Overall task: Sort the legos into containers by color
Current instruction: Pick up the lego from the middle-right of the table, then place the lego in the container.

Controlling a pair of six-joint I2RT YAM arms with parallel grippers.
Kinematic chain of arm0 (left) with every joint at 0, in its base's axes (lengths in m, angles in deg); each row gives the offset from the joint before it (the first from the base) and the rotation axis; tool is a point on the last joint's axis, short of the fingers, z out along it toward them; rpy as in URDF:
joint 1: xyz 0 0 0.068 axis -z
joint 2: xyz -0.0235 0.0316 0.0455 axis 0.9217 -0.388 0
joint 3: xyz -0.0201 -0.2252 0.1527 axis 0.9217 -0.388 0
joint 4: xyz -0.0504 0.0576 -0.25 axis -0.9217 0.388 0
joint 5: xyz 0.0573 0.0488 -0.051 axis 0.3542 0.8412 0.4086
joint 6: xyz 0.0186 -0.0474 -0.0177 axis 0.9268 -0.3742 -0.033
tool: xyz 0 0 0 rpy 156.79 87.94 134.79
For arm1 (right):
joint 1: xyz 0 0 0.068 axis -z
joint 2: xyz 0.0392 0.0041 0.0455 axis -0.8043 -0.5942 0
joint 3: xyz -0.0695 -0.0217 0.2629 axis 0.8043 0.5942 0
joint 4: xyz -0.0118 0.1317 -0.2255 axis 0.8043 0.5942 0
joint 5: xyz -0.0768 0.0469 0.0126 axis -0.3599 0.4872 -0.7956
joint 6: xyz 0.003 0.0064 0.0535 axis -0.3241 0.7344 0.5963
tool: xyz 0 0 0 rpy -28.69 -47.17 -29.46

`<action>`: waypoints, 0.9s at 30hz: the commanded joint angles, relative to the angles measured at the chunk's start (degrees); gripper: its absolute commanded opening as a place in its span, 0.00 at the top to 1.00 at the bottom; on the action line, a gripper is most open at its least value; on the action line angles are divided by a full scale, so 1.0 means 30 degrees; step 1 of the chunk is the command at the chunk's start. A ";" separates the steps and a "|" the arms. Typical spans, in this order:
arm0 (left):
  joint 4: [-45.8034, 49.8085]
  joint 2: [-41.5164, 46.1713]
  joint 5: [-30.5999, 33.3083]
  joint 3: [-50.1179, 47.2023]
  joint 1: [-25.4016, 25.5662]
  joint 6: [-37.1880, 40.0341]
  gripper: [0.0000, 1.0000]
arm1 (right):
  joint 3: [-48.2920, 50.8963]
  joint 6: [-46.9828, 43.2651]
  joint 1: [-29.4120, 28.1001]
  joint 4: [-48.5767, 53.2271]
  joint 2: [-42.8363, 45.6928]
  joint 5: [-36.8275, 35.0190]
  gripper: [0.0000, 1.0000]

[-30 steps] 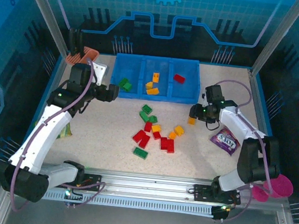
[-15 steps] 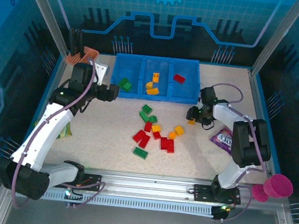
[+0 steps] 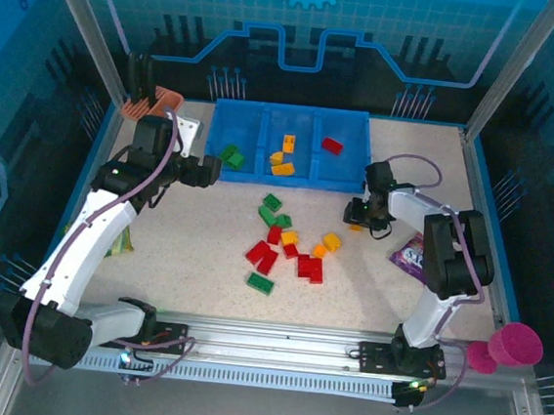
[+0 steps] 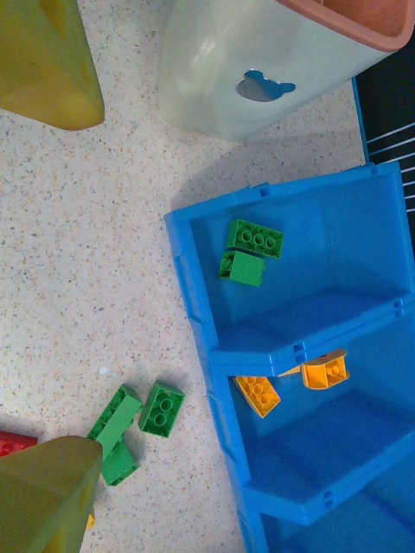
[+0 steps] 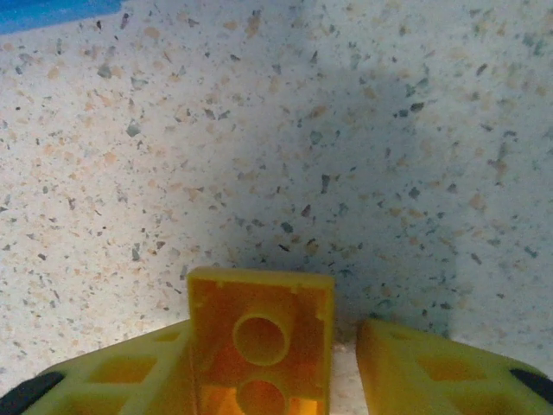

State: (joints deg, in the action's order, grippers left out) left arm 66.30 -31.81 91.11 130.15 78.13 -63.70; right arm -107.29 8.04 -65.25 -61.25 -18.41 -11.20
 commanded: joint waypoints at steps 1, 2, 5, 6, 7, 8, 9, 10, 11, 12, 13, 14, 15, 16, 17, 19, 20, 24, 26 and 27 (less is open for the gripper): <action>0.0273 0.0139 0.0141 0.0529 -0.0167 0.0111 0.07 | -0.0499 -0.0584 -0.0474 0.0642 -0.0614 -0.0562 0.55; 0.0266 0.0192 0.0159 0.0507 -0.0167 0.0090 0.07 | -0.0592 -0.0675 -0.0546 0.0803 -0.0728 -0.0843 0.57; 0.0188 0.0375 0.0193 0.0358 -0.0167 0.0109 0.07 | -0.1022 -0.1165 -0.0842 0.1526 -0.1109 -0.1475 0.66; 0.0157 0.0434 0.0172 0.0318 -0.0167 0.0115 0.07 | -0.1176 -0.1470 -0.0928 0.1684 -0.1114 -0.1445 0.67; 0.0139 0.0469 0.0209 0.0261 -0.0167 0.0119 0.07 | -0.1321 -0.1768 -0.1040 0.1875 -0.1033 -0.1387 0.70; 0.0100 0.0500 0.0254 0.0197 -0.0167 0.0118 0.07 | -0.1484 -0.2047 -0.1131 0.2074 -0.0887 -0.1370 0.72; 0.0075 0.0526 0.0230 0.0184 -0.0167 0.0133 0.07 | -0.1783 -0.2379 -0.1244 0.2365 -0.0667 -0.1286 0.73; 0.0029 0.0558 0.0234 0.0170 -0.0167 0.0148 0.07 | -0.2200 -0.2796 -0.1418 0.2733 -0.0413 -0.1213 0.74; 0.0038 0.0559 0.0230 0.0162 -0.0167 0.0168 0.07 | -0.2764 -0.3154 -0.1577 0.3092 -0.0247 -0.1185 0.74; 0.0028 0.0537 0.0234 0.0140 -0.0167 0.0162 0.07 | -0.3555 -0.3563 -0.1832 0.3626 -0.0048 -0.1185 0.74; 0.0032 0.0557 0.0283 0.0135 -0.0167 0.0205 0.07 | -0.4351 -0.4017 -0.2089 0.4110 0.0054 -0.1164 0.74; 0.0067 0.0553 0.0308 0.0154 -0.0167 0.0234 0.07 | -0.5261 -0.4392 -0.2321 0.4548 0.0131 -0.1196 0.74; 0.0106 0.0586 0.0320 0.0163 -0.0167 0.0262 0.07 | -0.6287 -0.4794 -0.2598 0.5049 0.0158 -0.1246 0.74; 0.0082 0.0639 0.0350 0.0170 -0.0167 0.0263 0.07 | -0.7290 -0.5141 -0.2862 0.5439 0.0101 -0.1287 0.74; 0.0073 0.0667 0.0376 0.0144 -0.0167 0.0287 0.06 | -0.7971 -0.5418 -0.3078 0.5490 0.0160 -0.1311 0.73; -0.0002 0.0705 0.0458 0.0111 -0.0167 0.0320 0.06 | -0.9321 -0.6028 -0.3417 0.5062 0.0199 -0.0930 0.71; -0.0032 0.0679 0.0484 0.0084 -0.0167 0.0338 0.06 | -1.0069 -0.6256 -0.3512 0.5037 0.0026 -0.0718 0.70; -0.0164 0.0702 0.0489 0.0108 -0.0167 0.0295 0.06 | -1.3653 -0.6921 -0.3795 0.5474 -0.1875 -0.0079 0.71; -0.0083 0.0676 0.0464 0.0264 -0.0200 0.0294 0.06 | -1.5035 -0.7196 -0.3941 0.5478 -0.2782 0.0154 0.70; -0.0035 0.0676 0.0505 0.0290 -0.0197 0.0309 0.06 | -1.5722 -0.7350 -0.4064 0.5498 -0.3260 0.0256 0.70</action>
State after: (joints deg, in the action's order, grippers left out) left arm 66.30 -30.92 91.72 130.15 78.13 -63.55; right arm -150.63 -11.13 -76.38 -47.35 -23.79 -12.44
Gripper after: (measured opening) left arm 0.939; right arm 0.317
